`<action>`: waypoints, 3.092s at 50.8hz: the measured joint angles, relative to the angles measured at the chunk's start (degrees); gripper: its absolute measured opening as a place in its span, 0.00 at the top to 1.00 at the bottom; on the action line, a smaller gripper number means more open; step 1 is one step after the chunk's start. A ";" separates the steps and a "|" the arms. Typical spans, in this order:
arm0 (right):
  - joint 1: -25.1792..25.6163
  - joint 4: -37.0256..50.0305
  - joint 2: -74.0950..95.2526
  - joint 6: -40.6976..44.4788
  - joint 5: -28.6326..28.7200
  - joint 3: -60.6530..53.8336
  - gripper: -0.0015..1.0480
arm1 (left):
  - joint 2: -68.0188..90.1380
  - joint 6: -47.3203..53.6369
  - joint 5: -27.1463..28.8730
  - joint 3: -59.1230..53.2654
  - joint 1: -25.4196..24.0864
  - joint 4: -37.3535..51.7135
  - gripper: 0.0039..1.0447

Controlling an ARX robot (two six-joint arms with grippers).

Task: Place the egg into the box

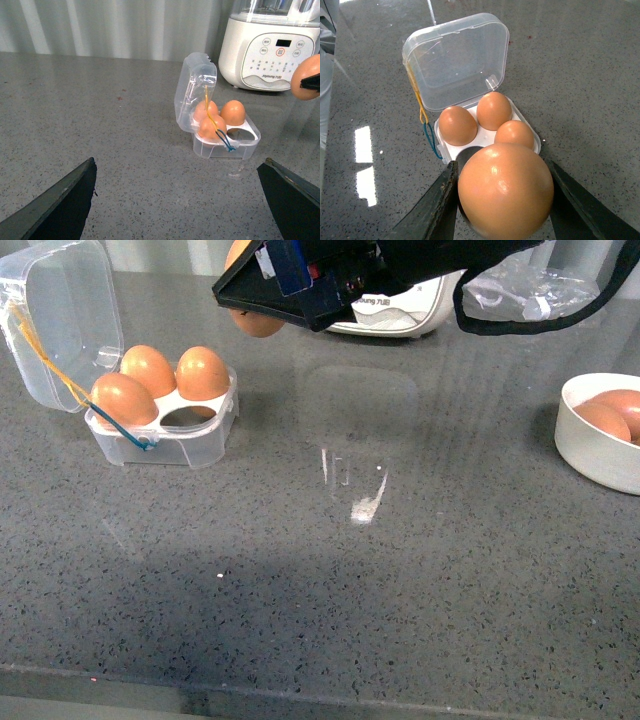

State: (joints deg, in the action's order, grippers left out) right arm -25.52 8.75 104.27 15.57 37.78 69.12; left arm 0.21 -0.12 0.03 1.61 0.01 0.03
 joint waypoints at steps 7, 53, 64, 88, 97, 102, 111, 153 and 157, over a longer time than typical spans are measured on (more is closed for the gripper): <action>-1.07 0.00 2.43 0.39 -0.74 2.49 0.59 | 0.00 0.00 0.00 0.00 0.00 0.00 0.06; -6.78 -0.66 10.93 0.79 -4.33 8.41 0.59 | 0.00 0.00 0.00 0.00 0.00 0.00 0.06; -6.78 -1.49 12.09 1.86 -5.29 8.52 0.59 | 0.00 0.00 0.00 0.00 0.00 0.00 0.06; -6.64 -2.03 12.22 2.73 -5.86 8.61 0.12 | 0.00 0.00 0.00 0.00 0.00 0.00 0.06; -6.01 -1.09 11.39 2.49 -6.21 8.46 0.07 | 0.00 0.00 0.00 0.00 0.00 0.00 0.06; -5.03 1.03 9.64 1.49 -6.32 7.65 0.07 | 0.00 0.00 0.00 0.00 0.00 0.00 0.06; 0.55 9.29 1.84 -3.93 -13.00 0.94 0.07 | 0.00 0.00 0.00 0.00 0.00 0.00 0.06; 32.39 33.29 -38.25 -12.83 -31.85 -48.41 0.36 | 0.00 0.00 -0.04 0.00 0.00 0.00 0.06; 30.62 28.83 -47.71 -14.12 -32.74 -51.84 0.53 | 0.00 0.00 0.00 0.00 0.00 0.00 0.06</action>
State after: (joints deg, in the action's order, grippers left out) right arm 5.10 37.58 56.55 1.45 5.04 17.28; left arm 0.21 -0.12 0.03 1.61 0.01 0.03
